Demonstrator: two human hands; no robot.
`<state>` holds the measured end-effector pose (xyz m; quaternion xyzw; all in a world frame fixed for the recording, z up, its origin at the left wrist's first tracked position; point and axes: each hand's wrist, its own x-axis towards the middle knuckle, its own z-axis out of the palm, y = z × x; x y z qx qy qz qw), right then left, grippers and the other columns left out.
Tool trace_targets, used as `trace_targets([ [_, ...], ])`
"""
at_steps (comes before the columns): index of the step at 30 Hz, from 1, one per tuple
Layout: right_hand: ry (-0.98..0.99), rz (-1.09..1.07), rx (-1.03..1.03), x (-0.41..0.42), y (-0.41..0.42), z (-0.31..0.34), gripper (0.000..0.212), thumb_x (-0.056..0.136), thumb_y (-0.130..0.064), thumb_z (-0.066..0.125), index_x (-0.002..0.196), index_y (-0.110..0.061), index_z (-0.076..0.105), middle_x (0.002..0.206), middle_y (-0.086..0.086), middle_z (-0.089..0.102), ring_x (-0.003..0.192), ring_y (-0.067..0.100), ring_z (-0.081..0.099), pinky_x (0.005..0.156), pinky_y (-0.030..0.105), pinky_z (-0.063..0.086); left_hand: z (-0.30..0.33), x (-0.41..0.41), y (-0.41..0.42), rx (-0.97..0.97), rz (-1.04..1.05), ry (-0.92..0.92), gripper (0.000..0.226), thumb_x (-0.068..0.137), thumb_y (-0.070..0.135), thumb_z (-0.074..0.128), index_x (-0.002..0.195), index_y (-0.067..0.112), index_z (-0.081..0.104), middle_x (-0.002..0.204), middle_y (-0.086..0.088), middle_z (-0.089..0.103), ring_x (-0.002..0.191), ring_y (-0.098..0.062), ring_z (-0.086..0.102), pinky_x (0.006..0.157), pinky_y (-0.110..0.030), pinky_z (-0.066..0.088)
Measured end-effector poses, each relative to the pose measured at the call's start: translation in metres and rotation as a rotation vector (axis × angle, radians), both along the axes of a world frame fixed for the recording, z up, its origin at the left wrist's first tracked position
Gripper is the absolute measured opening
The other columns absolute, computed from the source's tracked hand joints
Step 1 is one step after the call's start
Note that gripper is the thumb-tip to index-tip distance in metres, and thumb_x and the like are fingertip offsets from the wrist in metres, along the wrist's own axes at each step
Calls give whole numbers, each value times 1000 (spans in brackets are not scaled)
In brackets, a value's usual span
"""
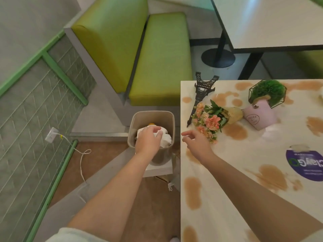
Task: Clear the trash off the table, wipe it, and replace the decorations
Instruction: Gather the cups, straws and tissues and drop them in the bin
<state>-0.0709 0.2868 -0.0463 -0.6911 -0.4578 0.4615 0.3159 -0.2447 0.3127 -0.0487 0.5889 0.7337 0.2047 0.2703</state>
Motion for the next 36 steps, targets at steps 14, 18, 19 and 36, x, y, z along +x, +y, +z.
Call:
trace_targets([
  [14,-5,-210,4,180,-121,41,19,91,-10,54,94,-23,68,92,0,70,69,11,56,65,27,48,44,186,-96,-60,-224,-176,21,96,42,54,106,26,63,99,11,64,93,-13,60,77,-31,47],
  [18,-39,-277,4,262,-181,43,19,90,-8,55,97,-18,69,94,1,70,76,13,59,74,29,49,47,271,-146,-73,-319,-210,18,95,40,55,102,26,65,99,10,64,93,-13,60,84,-33,50],
  [19,-50,-287,-8,277,-192,43,19,90,-9,54,96,-19,69,95,2,70,77,14,59,74,29,49,46,288,-154,-80,-333,-208,16,95,39,56,100,27,64,98,9,65,91,-13,61,83,-33,50],
  [36,-108,-484,-90,459,-301,20,20,91,-11,53,102,-21,66,93,-5,58,64,11,52,51,24,40,17,488,-238,-213,-565,-129,26,93,39,58,115,26,65,113,6,66,107,-14,60,92,-32,49],
])
